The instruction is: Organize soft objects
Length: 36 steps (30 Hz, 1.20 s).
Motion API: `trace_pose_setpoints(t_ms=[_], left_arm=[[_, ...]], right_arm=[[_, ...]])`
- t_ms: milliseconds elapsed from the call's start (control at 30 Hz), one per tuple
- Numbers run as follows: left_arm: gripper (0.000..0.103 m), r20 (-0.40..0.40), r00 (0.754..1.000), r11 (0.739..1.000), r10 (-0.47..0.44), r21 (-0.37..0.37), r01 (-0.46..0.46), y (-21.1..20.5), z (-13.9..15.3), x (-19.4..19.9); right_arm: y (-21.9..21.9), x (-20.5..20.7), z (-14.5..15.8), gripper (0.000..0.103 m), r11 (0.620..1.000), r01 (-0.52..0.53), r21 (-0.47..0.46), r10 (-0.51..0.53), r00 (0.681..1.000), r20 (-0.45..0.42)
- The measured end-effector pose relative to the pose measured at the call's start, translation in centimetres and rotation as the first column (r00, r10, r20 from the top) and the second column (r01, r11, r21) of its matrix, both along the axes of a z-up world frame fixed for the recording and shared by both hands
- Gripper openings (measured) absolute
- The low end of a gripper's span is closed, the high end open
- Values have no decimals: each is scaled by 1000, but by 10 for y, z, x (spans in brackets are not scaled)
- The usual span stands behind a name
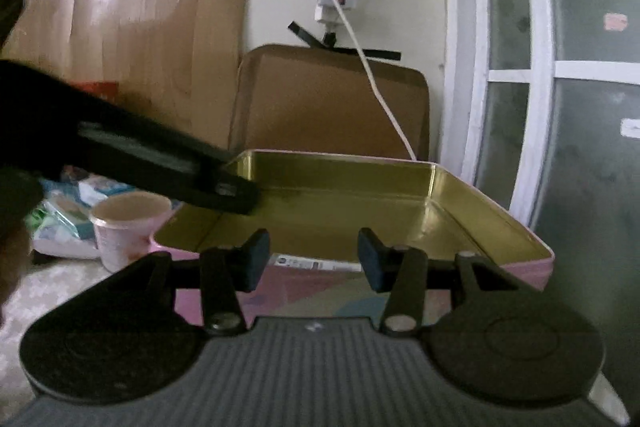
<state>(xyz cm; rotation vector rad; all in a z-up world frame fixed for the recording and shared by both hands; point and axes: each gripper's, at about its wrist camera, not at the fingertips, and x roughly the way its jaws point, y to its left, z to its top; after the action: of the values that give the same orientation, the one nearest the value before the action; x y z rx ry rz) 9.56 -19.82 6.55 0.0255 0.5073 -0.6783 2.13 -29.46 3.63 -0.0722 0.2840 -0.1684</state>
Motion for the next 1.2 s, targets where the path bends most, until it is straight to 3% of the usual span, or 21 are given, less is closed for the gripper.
trace_pose_setpoints(t_ms=[133, 200, 333, 467, 567, 700, 833, 933, 1000, 1033, 1100, 1200], left_arm=[[67, 46, 998, 997, 37, -77, -34, 74, 0, -34], [67, 70, 993, 993, 93, -74, -87, 117, -7, -52], [67, 57, 968, 969, 244, -49, -241, 194, -27, -74], [67, 9, 919, 918, 394, -52, -393, 259, -41, -84], [67, -19, 892, 889, 451, -84, -451, 292, -45, -92], [67, -12, 875, 871, 483, -100, -482, 316, -48, -106], [67, -30, 864, 857, 502, -120, -502, 332, -52, -112], [67, -58, 853, 841, 518, -144, -521, 344, -56, -120], [67, -73, 847, 832, 527, -158, -532, 351, -58, -123], [67, -80, 844, 828, 531, -164, -537, 353, -58, -123], [67, -91, 843, 824, 531, -179, -538, 357, -58, -124], [67, -109, 856, 831, 505, -204, -517, 355, -55, -123]], right_arm=[[7, -19, 2, 50, 999, -10, 45, 8, 999, 38], [14, -24, 2, 40, 996, -47, 79, 43, 998, 50], [57, -18, -3, 36, 973, -207, 101, 207, 978, 17], [110, 9, -5, 36, 914, -370, 165, 381, 924, -38], [151, 36, -3, 36, 868, -444, 220, 470, 879, -79], [215, 67, 2, 44, 803, -568, 182, 590, 801, -105], [275, 106, -2, 49, 740, -662, 119, 671, 711, -210], [299, 139, -14, 51, 744, -654, 135, 661, 691, -293], [301, 158, -22, 42, 740, -637, 216, 670, 665, -331], [299, 159, -23, 39, 744, -627, 230, 666, 675, -318], [291, 154, -18, 4, 748, -615, 250, 664, 683, -304], [277, 118, -7, 2, 725, -636, 265, 689, 677, -259]])
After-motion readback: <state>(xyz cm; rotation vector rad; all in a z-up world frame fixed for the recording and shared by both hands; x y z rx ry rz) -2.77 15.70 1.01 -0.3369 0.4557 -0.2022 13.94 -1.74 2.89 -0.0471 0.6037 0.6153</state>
